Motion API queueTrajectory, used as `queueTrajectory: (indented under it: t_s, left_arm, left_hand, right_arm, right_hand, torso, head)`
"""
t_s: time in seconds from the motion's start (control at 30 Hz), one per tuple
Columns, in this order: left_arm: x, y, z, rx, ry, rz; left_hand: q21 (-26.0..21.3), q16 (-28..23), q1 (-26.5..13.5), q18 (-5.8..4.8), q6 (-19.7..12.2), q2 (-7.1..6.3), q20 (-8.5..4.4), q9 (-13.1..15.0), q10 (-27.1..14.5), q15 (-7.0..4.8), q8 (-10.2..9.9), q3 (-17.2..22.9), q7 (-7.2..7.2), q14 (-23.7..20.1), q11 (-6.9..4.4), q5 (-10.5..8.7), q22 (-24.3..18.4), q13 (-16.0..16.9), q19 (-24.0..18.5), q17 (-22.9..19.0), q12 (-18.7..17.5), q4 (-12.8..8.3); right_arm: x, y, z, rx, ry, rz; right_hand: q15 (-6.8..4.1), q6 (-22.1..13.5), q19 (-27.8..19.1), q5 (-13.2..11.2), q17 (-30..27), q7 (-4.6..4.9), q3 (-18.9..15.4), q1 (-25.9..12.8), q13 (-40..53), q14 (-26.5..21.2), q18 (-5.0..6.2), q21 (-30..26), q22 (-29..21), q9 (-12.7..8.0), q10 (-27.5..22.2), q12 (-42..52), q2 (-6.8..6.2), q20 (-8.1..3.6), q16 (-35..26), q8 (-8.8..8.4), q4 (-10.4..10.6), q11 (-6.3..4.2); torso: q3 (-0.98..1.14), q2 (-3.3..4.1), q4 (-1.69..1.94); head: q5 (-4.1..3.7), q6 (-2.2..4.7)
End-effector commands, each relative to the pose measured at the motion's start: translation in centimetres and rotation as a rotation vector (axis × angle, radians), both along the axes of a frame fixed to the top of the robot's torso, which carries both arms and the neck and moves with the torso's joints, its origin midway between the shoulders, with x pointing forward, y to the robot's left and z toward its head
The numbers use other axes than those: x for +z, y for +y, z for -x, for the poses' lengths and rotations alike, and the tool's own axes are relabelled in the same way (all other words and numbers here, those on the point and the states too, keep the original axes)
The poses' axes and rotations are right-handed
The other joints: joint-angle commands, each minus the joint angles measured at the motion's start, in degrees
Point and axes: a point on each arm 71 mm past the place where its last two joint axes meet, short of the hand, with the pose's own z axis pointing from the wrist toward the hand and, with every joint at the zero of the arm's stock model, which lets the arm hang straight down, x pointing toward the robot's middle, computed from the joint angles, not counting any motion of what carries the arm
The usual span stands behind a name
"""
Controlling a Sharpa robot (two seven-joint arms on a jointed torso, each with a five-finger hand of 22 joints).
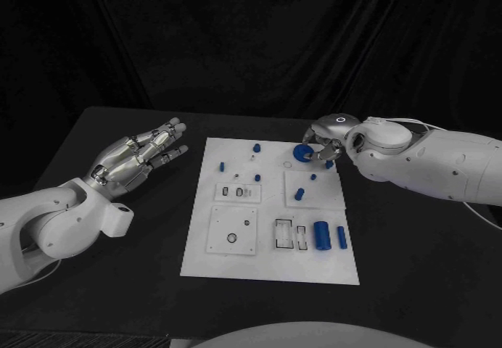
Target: Assemble the parts on the task board
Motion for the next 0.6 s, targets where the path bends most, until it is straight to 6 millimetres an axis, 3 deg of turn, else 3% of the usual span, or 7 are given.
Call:
queueTrajectory:
  t_s: [0.03, 0.1, 0.2, 0.6]
  left_arm:
    - [0.2, -0.2, 0.0, -0.016, -0.006, 0.012]
    - [0.2, -0.2, 0.0, -0.016, -0.005, 0.011]
    - [0.1, -0.1, 0.0, -0.016, -0.004, 0.011]
    - [0.1, 0.0, 0.0, -0.017, 0.003, 0.006]
  left_hand:
    - [0.3, -0.5, 0.5, 1.47, 0.5, -0.17, -0.08, 1.0, -0.2, 0.57, 0.9, 2.0, -0.06, 0.5, 0.81, 1.3, 0.1, -0.2, 0.6, -0.4, -0.4, -0.4]
    - [0.3, -0.5, 0.5, 1.47, 0.5, -0.17, -0.08, 1.0, -0.2, 0.57, 0.9, 2.0, -0.06, 0.5, 0.81, 1.3, 0.1, -0.2, 0.6, -0.4, -0.4, -0.4]
    - [0.3, -0.5, 0.6, 1.47, 0.5, -0.17, -0.07, 1.0, -0.2, 0.58, 0.9, 2.1, -0.04, 0.5, 0.83, 1.38, 0.1, -0.2, 0.6, -0.4, -0.4, -0.5]
    - [0.3, -0.5, 0.8, 1.48, 0.7, -0.2, -0.03, 1.0, -0.1, 0.57, 0.9, 2.3, 0.06, 0.5, 0.95, 1.69, 0.1, -0.2, 0.6, -0.4, -0.4, -0.6]
  right_arm:
    - [-0.5, 0.1, 0.1, 0.006, 0.007, 0.002]
    - [-0.5, 0.2, 0.2, 0.013, 0.001, -0.002]
    - [-0.4, 0.3, 0.3, 0.021, -0.007, -0.009]
    - [1.6, 2.7, 0.8, 0.097, -0.093, -0.073]
  right_hand:
    - [-0.02, 4.9, -0.1, 1.5, 15.2, -0.59, 1.9, 2.5, 15.3, 5.9, -3.01, -0.5, 10.2, 2.2, 6.3, 1.1, 0.01, 0.05, 1.0, 3.87, -1.7, -0.11]
    - [-0.12, 6.0, -0.1, 3.2, 15.2, -0.81, 2.2, 2.9, 15.3, 5.9, -3.03, -0.5, 10.3, 3.3, 6.3, 1.1, 0.29, -0.09, 1.0, 5.03, -2.7, -0.26]
    - [-0.19, 6.6, 0.0, 3.8, 15.2, -0.94, 2.3, 3.0, 15.3, 5.9, -3.05, -0.4, 10.3, 3.9, 6.3, 1.1, 0.47, -0.11, 1.0, 5.65, -3.1, -0.3]
    - [-0.2, 6.0, 0.1, 5.4, 15.2, -0.7, 2.6, 2.7, 15.3, 5.9, -3.08, -0.4, 10.5, 4.6, 6.3, 1.1, 0.45, -0.15, 1.0, 5.74, -3.5, -0.17]
  torso:
    - [-0.01, -0.04, 0.03]
    - [0.01, -0.05, 0.03]
    - [0.02, -0.03, 0.03]
    - [-0.05, 0.0, -0.01]
  head:
    - [0.01, -0.04]
    - [0.02, -0.04]
    - [0.05, -0.01]
    - [0.39, 0.0]
